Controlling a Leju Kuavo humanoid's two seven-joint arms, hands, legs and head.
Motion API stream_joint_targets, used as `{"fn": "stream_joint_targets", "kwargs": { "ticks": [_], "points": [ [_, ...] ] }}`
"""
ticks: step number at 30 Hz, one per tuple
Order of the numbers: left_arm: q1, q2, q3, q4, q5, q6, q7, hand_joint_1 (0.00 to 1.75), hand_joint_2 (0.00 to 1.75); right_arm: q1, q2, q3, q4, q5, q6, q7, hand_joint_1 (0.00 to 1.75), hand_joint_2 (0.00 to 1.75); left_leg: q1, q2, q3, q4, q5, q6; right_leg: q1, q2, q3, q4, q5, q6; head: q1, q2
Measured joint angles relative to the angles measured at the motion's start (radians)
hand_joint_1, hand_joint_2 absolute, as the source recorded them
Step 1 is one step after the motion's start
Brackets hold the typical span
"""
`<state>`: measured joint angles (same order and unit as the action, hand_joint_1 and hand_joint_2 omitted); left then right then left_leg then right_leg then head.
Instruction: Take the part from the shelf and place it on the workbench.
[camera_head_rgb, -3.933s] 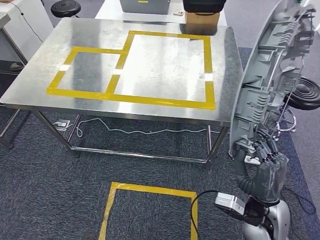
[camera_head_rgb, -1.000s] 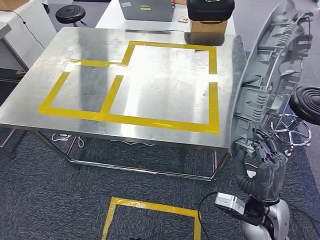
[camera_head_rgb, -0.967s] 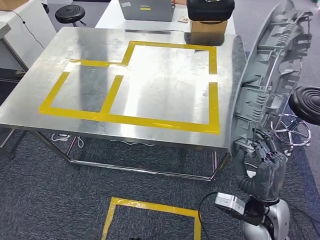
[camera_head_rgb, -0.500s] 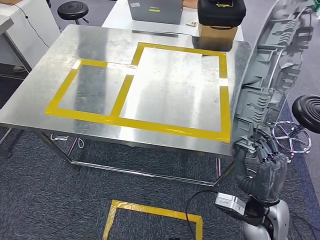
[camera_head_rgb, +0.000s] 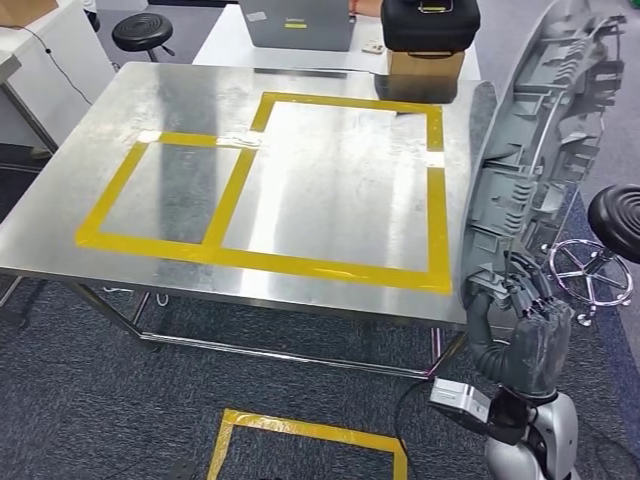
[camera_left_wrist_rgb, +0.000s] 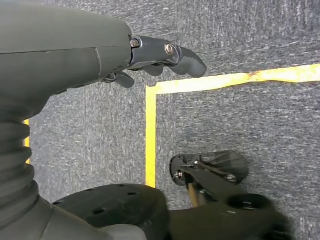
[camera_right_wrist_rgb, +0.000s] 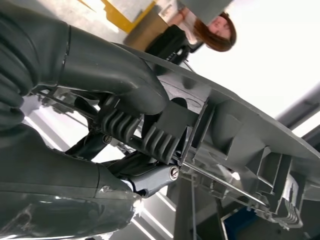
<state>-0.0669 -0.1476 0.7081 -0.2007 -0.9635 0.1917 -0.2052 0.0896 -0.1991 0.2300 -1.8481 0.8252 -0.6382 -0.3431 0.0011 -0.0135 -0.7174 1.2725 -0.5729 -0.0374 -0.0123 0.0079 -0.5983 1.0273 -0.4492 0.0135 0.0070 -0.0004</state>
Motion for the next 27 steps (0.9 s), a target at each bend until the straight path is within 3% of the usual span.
{"fn": "stream_joint_targets", "kwargs": {
  "ticks": [1,3,5,6,10,12,16,18,21,27],
  "points": [
    [0.000,0.000,0.001,0.000,-0.002,-0.004,-0.002,0.00,1.75,-0.006,-0.002,-0.005,0.006,-0.006,0.012,0.008,1.75,1.75,0.001,0.000,0.000,-0.018,0.028,0.000,-0.001,0.001,0.003,0.000,-0.002,0.002,0.000,0.000],
    [-0.002,0.000,0.002,0.000,-0.011,-0.011,-0.004,0.00,1.75,-0.036,-0.010,-0.023,0.036,-0.021,0.044,0.021,1.75,1.75,0.003,0.002,0.044,-0.131,0.108,0.000,-0.003,0.004,0.011,0.000,-0.008,0.009,0.000,0.000],
    [-0.005,-0.002,0.001,0.000,-0.028,-0.018,-0.004,0.00,1.75,-0.095,-0.024,-0.050,0.094,-0.031,0.085,0.032,1.75,1.75,0.003,0.002,0.089,-0.235,0.148,0.006,-0.001,0.008,0.013,0.002,-0.013,0.021,-0.002,0.000],
    [-0.006,-0.003,0.000,0.000,-0.037,-0.023,-0.004,0.00,1.75,-0.135,-0.033,-0.065,0.139,-0.033,0.107,0.036,1.75,1.75,0.003,0.002,0.098,-0.258,0.151,0.010,0.001,0.009,0.012,0.003,-0.014,0.023,-0.002,0.000],
    [-0.013,-0.004,-0.003,0.000,-0.066,-0.036,-0.001,0.00,1.75,-0.304,-0.069,-0.118,0.368,-0.017,0.143,0.038,1.75,1.75,0.001,-0.003,0.098,-0.266,0.154,0.023,0.003,0.006,0.013,-0.006,-0.008,0.005,0.002,0.000],
    [-0.016,-0.004,-0.006,0.000,-0.078,-0.042,0.002,0.00,1.75,-0.379,-0.076,-0.133,0.466,0.010,0.140,0.046,1.75,1.75,-0.001,-0.006,0.098,-0.266,0.155,0.029,0.003,0.003,0.018,-0.013,-0.005,0.011,0.002,0.000],
    [-0.029,-0.005,-0.021,0.000,-0.111,-0.056,0.014,0.00,1.75,-0.566,-0.094,-0.146,0.707,0.100,0.126,0.069,1.75,1.75,-0.003,-0.006,0.094,-0.266,0.159,0.037,0.000,0.003,0.021,-0.024,0.005,0.037,0.002,0.000],
    [-0.039,-0.006,-0.028,0.000,-0.123,-0.061,0.019,0.00,1.75,-0.665,-0.103,-0.147,0.833,0.124,0.122,0.067,1.75,1.75,-0.005,-0.006,0.092,-0.266,0.161,0.040,-0.002,0.003,0.019,-0.025,0.007,0.045,0.002,0.000],
    [-0.045,-0.006,-0.033,0.000,-0.129,-0.064,0.022,0.00,1.75,-0.765,-0.106,-0.146,0.957,0.144,0.116,0.064,1.75,1.75,-0.005,-0.006,0.091,-0.266,0.163,0.041,-0.002,0.003,0.017,-0.025,0.008,0.048,0.001,0.000],
    [-0.051,-0.011,-0.048,0.000,-0.149,-0.071,0.027,0.00,1.75,-0.869,-0.106,-0.131,1.109,0.215,0.113,0.091,1.75,1.75,-0.004,-0.006,0.090,-0.267,0.165,0.039,-0.001,0.003,0.014,-0.022,0.009,0.049,0.001,0.000]
  ]
}}
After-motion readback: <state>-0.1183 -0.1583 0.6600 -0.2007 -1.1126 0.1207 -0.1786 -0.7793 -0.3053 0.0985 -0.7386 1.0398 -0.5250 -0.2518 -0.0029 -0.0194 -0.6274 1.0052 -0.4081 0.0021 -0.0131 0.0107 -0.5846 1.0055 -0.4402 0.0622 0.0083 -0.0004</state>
